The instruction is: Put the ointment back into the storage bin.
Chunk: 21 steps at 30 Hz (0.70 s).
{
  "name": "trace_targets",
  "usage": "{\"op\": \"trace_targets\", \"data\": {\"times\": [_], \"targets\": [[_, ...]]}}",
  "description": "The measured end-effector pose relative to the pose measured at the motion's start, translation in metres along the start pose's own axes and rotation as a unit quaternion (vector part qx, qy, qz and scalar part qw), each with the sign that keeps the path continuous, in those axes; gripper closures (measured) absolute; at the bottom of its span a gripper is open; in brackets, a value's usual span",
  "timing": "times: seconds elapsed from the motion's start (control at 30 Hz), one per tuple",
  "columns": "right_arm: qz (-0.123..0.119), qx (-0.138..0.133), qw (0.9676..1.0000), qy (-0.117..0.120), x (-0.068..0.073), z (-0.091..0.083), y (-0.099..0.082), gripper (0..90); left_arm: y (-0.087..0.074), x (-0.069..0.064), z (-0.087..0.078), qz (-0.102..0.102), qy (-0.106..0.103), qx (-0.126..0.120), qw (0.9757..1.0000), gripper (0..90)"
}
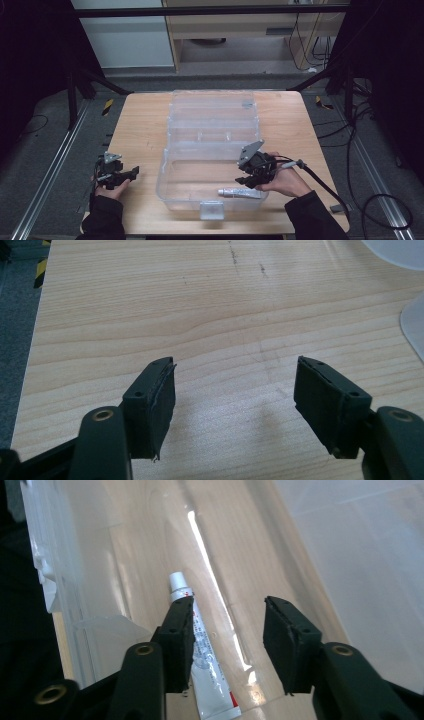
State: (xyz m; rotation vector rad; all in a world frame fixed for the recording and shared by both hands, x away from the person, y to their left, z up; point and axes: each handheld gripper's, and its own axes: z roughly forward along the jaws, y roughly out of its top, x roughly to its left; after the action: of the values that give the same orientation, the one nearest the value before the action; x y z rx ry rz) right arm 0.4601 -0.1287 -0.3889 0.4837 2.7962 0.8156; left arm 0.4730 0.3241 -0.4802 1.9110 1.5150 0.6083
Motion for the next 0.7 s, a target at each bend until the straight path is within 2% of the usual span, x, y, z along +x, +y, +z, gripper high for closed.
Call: {"op": "trace_targets", "data": {"times": [0.07,0.1,0.17,0.27,0.33,0.37,0.4,0.47,0.57,0.63,0.7], "targets": [[0.012,-0.019,0.9996,-0.016,0.000,-0.007,-0.005,52.2,0.000,0.000,0.000,0.000,-0.001,0.001,1.0000,33.6],[0.012,-0.019,0.9996,-0.016,0.000,-0.007,-0.005,52.2,0.000,0.000,0.000,0.000,-0.001,0.001,1.0000,34.0],[0.037,-0.050,0.9975,-0.035,0.000,-0.020,-0.014,49.2,0.000,0.000,0.000,-0.003,-0.004,0.001,1.0000,34.3],[0.064,-0.081,0.9932,-0.054,-0.001,-0.030,-0.024,44.7,0.000,0.000,-0.001,-0.003,-0.007,0.000,1.0000,36.4],[0.081,-0.100,0.9891,-0.071,-0.002,-0.037,-0.031,37.8,0.000,0.000,-0.001,-0.004,-0.009,0.000,0.9999,37.5],[0.091,-0.113,0.9861,-0.081,-0.004,-0.041,-0.035,37.3,0.000,0.000,-0.001,-0.004,-0.010,-0.001,0.9999,38.1],[0.097,-0.119,0.9845,-0.086,-0.005,-0.043,-0.038,36.3,0.000,0.000,-0.001,-0.004,-0.011,-0.001,0.9999,38.6],[0.118,-0.137,0.9786,-0.098,-0.007,-0.048,-0.046,33.2,0.000,0.000,-0.002,-0.005,-0.012,-0.002,0.9999,39.8],[0.144,-0.155,0.9711,-0.110,-0.010,-0.055,-0.057,28.8,0.000,-0.001,-0.002,-0.005,-0.015,-0.003,0.9999,42.0],[0.158,-0.165,0.9655,-0.125,-0.012,-0.058,-0.064,24.6,0.001,-0.001,-0.003,-0.005,-0.016,-0.005,0.9998,43.9],[0.178,-0.176,0.9579,-0.141,-0.015,-0.059,-0.073,21.5,0.001,-0.001,-0.004,-0.005,-0.018,-0.007,0.9998,45.7]]}}
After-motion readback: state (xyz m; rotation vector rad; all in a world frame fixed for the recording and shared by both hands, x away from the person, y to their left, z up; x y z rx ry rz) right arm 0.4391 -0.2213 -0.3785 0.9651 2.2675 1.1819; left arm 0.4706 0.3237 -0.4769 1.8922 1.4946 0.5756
